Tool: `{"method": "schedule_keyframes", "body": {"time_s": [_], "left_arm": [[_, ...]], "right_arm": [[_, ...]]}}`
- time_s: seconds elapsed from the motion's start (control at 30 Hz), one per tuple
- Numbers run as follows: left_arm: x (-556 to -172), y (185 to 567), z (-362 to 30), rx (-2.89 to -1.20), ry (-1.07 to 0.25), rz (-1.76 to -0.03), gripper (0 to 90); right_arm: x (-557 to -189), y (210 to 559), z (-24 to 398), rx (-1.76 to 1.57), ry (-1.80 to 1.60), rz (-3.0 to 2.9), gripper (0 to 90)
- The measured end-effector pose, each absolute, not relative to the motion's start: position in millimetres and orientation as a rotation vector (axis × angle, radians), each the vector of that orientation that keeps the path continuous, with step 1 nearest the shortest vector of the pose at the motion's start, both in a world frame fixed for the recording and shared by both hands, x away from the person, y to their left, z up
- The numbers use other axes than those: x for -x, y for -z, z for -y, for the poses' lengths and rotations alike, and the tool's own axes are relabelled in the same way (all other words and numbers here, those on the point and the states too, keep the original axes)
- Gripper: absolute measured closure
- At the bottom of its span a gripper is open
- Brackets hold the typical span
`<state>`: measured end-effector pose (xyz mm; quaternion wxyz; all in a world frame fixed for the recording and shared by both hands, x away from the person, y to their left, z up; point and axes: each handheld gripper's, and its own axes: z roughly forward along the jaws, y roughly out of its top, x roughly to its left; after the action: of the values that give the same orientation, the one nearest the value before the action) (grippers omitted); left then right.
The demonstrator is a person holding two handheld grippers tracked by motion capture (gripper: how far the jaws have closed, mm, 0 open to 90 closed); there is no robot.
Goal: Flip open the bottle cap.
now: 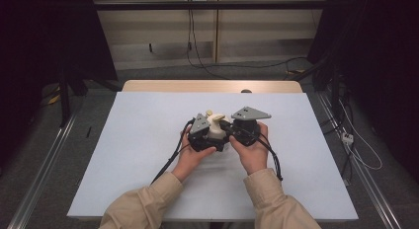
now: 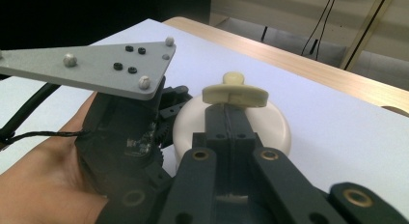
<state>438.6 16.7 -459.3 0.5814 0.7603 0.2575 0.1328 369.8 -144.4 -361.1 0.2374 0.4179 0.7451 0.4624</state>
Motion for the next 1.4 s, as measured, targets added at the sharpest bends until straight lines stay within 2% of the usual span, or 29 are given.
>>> {"method": "schedule_keyframes", "body": {"time_s": [1.4], "left_arm": [[-438.6,459.5,-16.6,-1.776,-0.311,-0.602,5.7]], "right_arm": [[-379.7,362.9,144.7,-1.163,-1.258,-2.018,90.0]]}}
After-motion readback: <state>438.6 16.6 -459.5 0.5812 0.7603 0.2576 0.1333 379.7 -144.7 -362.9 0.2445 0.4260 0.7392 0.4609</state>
